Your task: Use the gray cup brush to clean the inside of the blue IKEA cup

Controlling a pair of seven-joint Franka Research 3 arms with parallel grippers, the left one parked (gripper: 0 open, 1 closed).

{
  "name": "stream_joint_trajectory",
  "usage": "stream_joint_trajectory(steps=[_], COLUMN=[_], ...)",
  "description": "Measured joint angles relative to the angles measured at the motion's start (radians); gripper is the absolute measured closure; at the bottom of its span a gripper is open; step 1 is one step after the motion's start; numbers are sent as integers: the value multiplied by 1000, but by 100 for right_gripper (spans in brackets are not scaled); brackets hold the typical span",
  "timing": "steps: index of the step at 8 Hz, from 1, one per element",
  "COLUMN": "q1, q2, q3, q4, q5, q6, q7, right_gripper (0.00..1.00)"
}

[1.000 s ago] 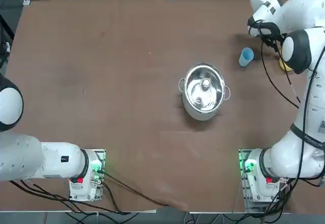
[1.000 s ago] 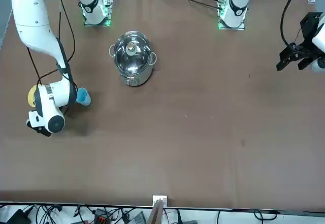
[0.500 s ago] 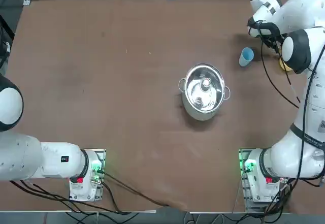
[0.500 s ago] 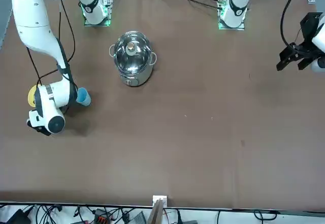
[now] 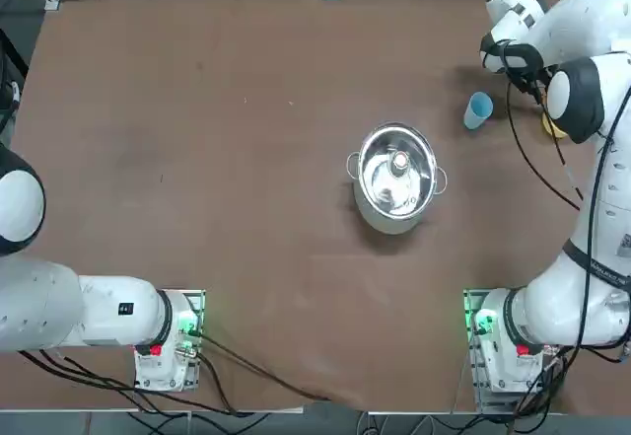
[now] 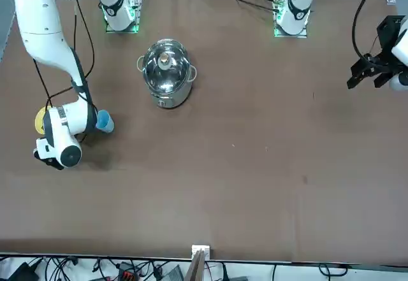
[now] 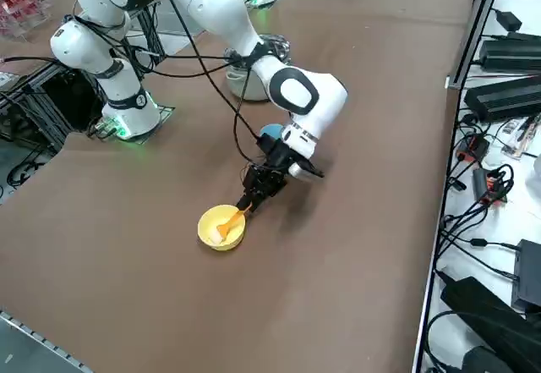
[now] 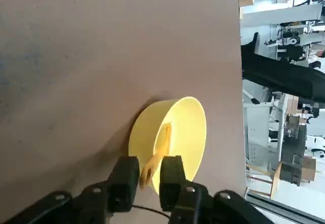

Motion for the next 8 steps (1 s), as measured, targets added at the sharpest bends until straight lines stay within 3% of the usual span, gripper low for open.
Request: stream_joint_trajectory(steps=[4, 8], q1=[0, 5], q2=[0, -11], q3=[-1, -1], q4=[5, 58], q5=[-1, -1], q6=[-8, -28], q7=[1, -13], right_gripper=[96, 96])
